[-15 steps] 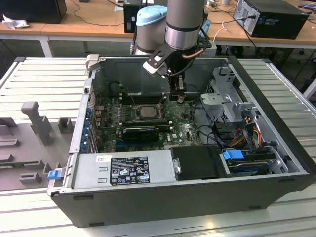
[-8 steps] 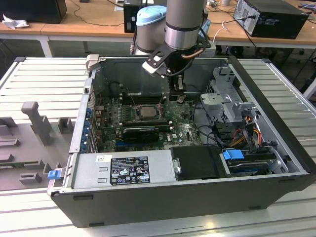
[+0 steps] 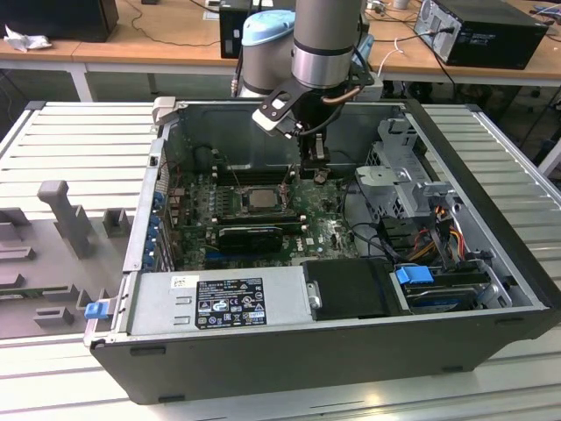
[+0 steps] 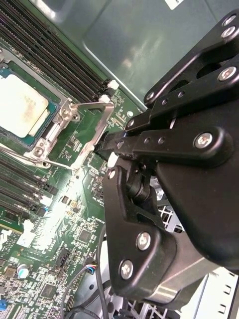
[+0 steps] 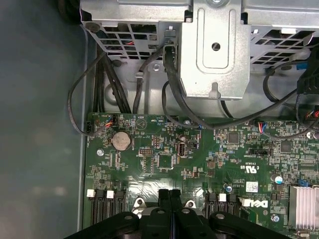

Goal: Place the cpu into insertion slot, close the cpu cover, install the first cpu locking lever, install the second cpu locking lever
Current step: 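Close the cpu cover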

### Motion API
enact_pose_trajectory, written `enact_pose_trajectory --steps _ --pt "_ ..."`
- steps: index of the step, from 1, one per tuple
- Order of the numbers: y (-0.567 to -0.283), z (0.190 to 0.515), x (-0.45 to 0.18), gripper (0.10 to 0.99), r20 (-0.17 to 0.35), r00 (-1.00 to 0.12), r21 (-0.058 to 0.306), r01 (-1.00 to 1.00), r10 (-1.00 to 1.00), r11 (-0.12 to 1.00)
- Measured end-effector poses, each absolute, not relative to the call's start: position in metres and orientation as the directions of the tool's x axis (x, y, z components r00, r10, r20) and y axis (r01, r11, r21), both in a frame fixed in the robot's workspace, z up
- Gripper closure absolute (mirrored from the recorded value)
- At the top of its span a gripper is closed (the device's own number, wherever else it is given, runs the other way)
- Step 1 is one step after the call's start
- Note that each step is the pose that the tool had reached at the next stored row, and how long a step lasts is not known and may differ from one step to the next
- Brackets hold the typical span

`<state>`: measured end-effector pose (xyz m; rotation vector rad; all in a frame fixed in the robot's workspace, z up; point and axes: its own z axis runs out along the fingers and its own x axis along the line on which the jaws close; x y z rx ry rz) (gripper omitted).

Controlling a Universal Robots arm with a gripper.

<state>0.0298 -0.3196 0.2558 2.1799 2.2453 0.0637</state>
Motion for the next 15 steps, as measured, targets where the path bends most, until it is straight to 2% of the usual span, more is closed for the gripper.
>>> enact_pose_trajectory --steps 15 --pt "-0.3196 0.2558 0.0265 0.98 0.02 -0.03 0.037 0.999 0.999 0.029"
